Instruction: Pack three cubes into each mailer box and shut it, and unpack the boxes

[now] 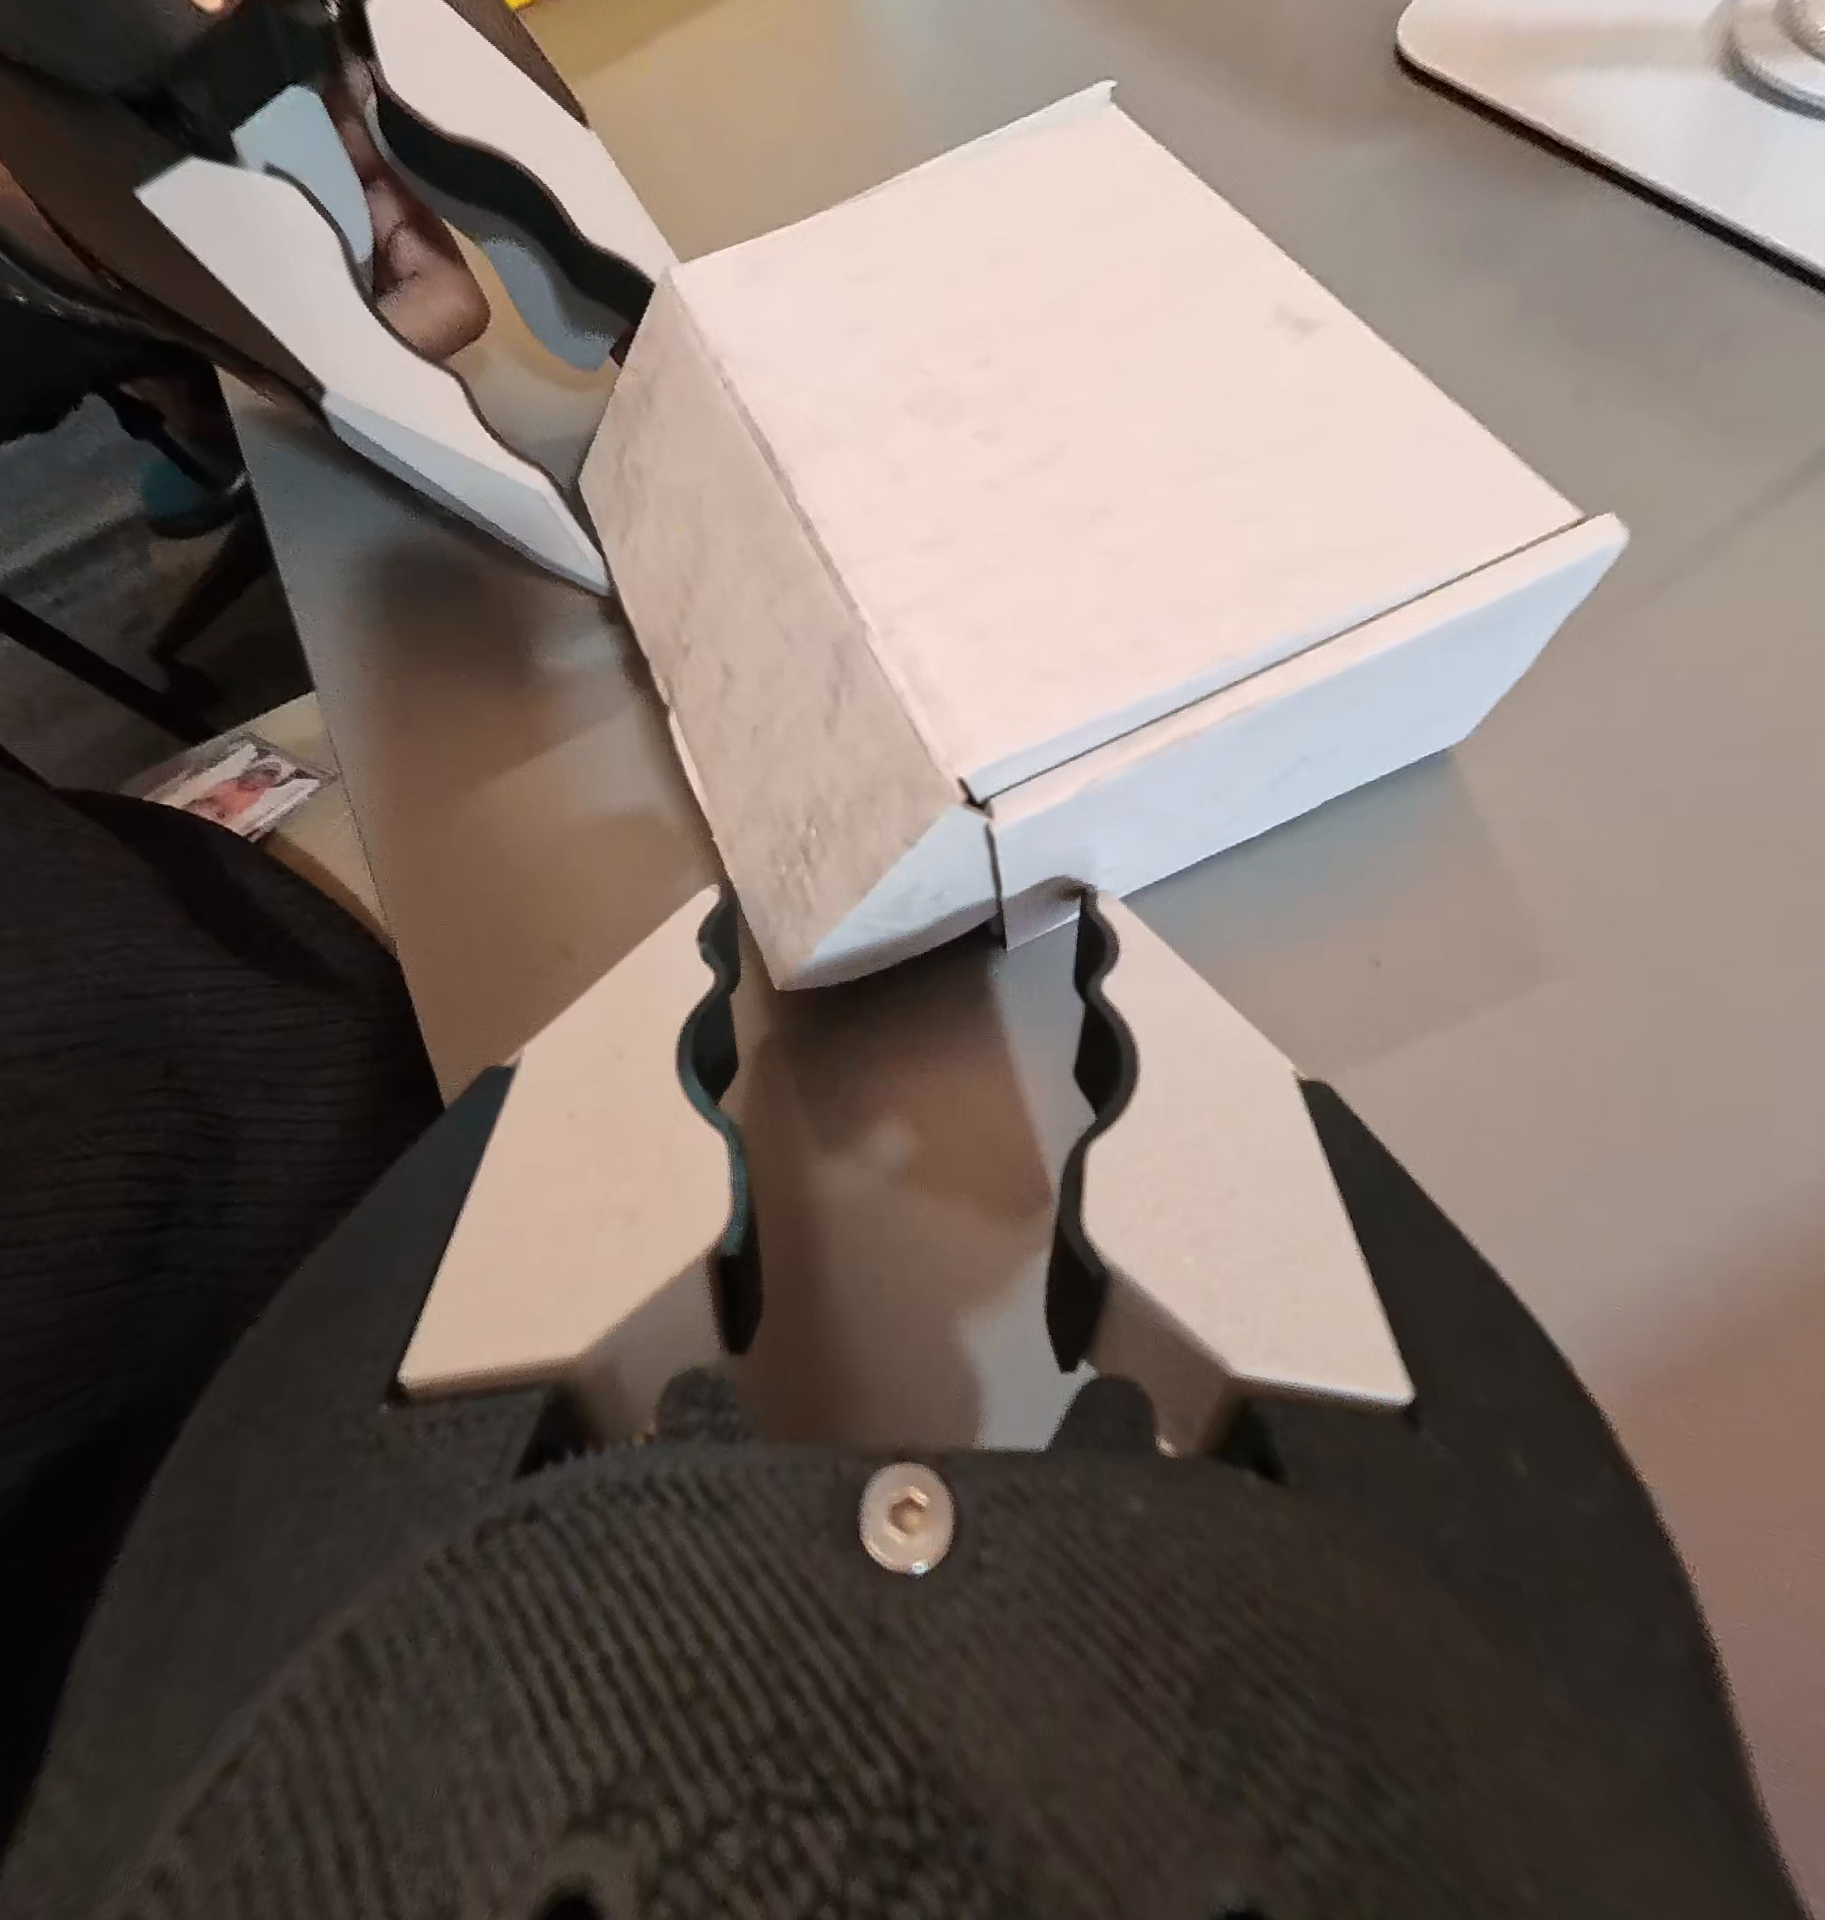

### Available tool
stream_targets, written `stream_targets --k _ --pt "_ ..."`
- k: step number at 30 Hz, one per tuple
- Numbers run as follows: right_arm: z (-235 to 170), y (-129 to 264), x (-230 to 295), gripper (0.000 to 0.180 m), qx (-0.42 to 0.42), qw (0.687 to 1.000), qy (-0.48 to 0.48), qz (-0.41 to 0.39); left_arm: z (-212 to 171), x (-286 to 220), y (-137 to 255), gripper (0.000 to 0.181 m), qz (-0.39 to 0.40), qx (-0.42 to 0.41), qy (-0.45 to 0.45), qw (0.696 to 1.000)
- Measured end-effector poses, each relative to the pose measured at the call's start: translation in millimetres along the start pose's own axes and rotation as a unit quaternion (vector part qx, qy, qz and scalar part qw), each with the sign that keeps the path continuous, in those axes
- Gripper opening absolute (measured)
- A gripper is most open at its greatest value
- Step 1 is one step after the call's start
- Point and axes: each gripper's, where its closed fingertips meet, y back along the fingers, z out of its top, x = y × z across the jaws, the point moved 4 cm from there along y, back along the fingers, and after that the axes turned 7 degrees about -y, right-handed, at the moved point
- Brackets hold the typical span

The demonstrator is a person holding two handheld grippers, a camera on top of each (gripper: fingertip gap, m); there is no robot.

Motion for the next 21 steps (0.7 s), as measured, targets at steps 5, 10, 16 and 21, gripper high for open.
stream_targets --k 5,10,16,21 --pt "-0.3 0.1 -0.7 0.063 0.001 1.0 -0.002 0.001 -1.2 -1.4 -2.7 0.053 0.025 0.015 -0.024 0.999" --pt "-0.6 -0.4 -1.6 0.06 0.003 1.0 0.003 -0.008 -1.4 -0.4 -3.1 0.051 0.036 0.018 -0.026 0.999" --pt "-2.3 -3.0 -4.5 0.053 0.02 0.999 0.001 -0.03 -2.4 -0.1 -5.8 0.047 0.056 0.031 -0.039 0.997" --pt "-1.9 -4.5 -7.8 0.047 0.036 0.997 0.018 -0.062 -1.8 0.4 -8.6 0.043 0.08 0.039 -0.057 0.994"
